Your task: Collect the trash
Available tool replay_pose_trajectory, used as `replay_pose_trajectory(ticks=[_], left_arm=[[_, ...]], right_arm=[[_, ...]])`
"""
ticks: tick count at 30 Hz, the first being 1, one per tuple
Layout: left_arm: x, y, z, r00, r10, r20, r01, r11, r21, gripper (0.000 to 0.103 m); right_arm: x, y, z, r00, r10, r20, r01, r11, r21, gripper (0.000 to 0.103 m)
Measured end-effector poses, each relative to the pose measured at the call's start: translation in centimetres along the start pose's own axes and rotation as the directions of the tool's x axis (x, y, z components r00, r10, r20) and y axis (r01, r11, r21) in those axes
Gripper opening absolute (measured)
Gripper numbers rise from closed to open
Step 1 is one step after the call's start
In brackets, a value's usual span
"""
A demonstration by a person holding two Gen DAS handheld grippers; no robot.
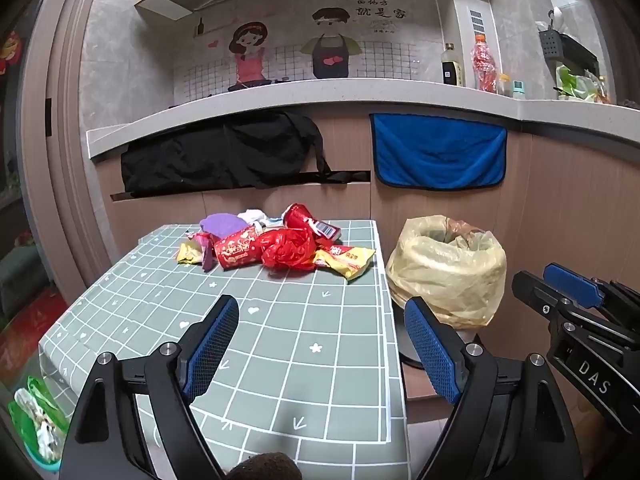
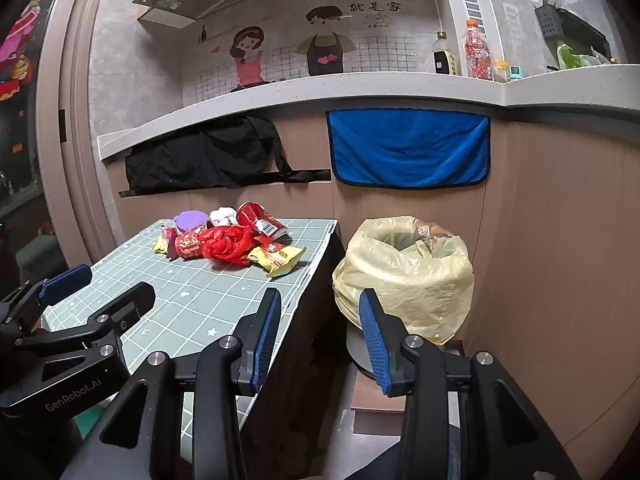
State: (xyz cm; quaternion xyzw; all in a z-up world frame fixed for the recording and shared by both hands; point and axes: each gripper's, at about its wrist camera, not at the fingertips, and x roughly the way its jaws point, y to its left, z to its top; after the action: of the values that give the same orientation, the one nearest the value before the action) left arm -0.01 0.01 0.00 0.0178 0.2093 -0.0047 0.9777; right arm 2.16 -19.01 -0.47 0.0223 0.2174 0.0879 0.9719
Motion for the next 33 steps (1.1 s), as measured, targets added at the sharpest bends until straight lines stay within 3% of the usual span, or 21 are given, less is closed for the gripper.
replay_pose_trajectory(ticks=[33], left_arm=[[-0.04,-0.02,-0.01,1.0,0.003,0.01,-0.003,1.0,0.005,0.085]], right_arm=[[-0.08,0.07,0.06,1.0,-0.006,0.002,0.006,1.0,-0.005,0.039]])
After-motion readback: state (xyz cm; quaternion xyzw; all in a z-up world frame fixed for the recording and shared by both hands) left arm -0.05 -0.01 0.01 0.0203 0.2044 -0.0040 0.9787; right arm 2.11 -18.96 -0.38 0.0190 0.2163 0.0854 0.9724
